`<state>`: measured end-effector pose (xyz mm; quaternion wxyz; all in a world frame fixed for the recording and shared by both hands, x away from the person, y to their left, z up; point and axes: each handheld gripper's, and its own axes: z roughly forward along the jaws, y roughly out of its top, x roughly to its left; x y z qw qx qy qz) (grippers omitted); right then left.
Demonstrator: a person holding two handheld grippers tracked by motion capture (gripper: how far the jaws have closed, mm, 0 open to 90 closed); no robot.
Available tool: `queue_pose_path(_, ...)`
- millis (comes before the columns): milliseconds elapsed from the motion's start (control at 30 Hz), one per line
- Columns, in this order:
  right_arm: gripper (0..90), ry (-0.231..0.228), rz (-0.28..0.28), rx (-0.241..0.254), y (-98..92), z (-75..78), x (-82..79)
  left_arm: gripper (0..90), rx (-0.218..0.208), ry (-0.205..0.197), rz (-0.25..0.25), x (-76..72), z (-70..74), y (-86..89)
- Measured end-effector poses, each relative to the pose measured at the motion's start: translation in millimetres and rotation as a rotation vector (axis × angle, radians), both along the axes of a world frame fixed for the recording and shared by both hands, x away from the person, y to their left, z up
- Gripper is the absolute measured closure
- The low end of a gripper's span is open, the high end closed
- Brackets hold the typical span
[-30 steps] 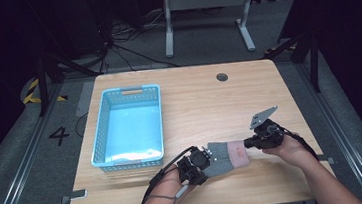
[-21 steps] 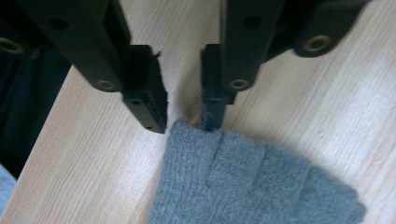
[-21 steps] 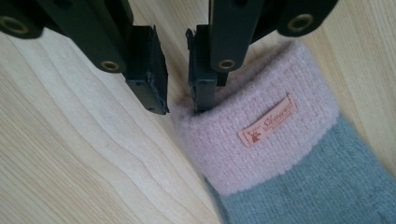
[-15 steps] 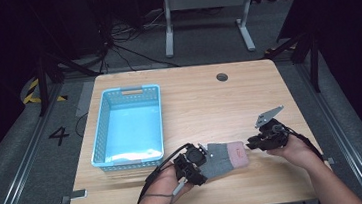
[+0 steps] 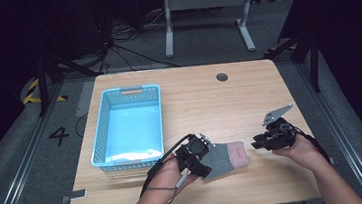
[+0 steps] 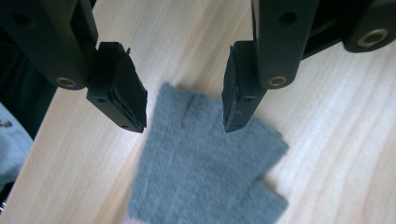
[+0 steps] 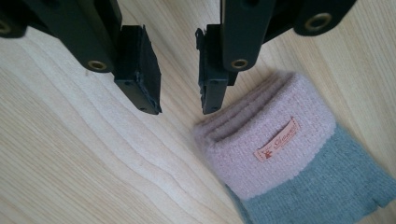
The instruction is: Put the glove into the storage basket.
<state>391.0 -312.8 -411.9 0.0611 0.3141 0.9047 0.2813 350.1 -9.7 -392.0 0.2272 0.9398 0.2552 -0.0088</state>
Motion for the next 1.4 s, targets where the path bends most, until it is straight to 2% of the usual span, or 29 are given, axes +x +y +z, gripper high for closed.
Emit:
queue_pose_path(67,66.5,0.001,-0.006,0.011,-1.7,0.8,-0.2,51.1,-0.010,-0.010,-0.001,1.8,2.6,-1.8)
queue_pose_path(100,66.5,0.002,-0.010,0.014,-2.3,0.9,-0.7,51.2,-0.017,0.019,0.006,5.6,3.9,-5.4)
queue_pose_path(133,66.5,0.002,-0.012,0.013,-2.9,0.7,-1.2,51.2,-0.017,-0.009,0.009,6.1,4.5,-7.1)
queue_pose_path(233,66.1,0.005,-0.017,0.010,-4.4,0.2,-2.3,49.6,-0.027,-0.029,0.002,8.2,5.1,-9.8)
queue_pose_path(300,65.6,0.006,-0.025,0.014,-6.9,0.5,-3.7,45.5,-0.047,-0.043,0.006,11.3,4.1,-14.4)
queue_pose_path(467,64.5,0.007,-0.039,0.023,-10.0,1.8,-5.8,42.7,-0.063,-0.050,0.011,17.2,1.1,-20.2)
queue_pose_path(633,64.2,0.009,-0.042,0.026,-11.6,1.5,-6.2,41.8,-0.109,-0.048,-0.009,21.1,-4.4,-26.7)
queue_pose_path(800,63.0,0.015,-0.049,0.039,-12.9,1.8,-6.1,39.5,-0.090,-0.047,-0.046,26.3,-14.9,-34.8)
queue_pose_path(1033,62.5,0.024,-0.044,0.055,-12.6,1.7,-6.0,35.4,-0.027,-0.042,-0.074,30.6,-29.4,-43.5)
queue_pose_path(1200,61.9,0.031,-0.046,0.062,-12.7,1.2,-5.7,30.1,0.011,-0.056,-0.082,32.7,-36.6,-47.9)
queue_pose_path(1333,61.2,0.036,-0.049,0.069,-12.7,1.2,-5.4,27.1,0.016,-0.048,-0.082,34.6,-40.8,-49.5)
queue_pose_path(1400,61.0,0.037,-0.048,0.071,-12.5,1.2,-5.5,24.4,0.016,-0.029,-0.093,37.3,-42.9,-49.2)
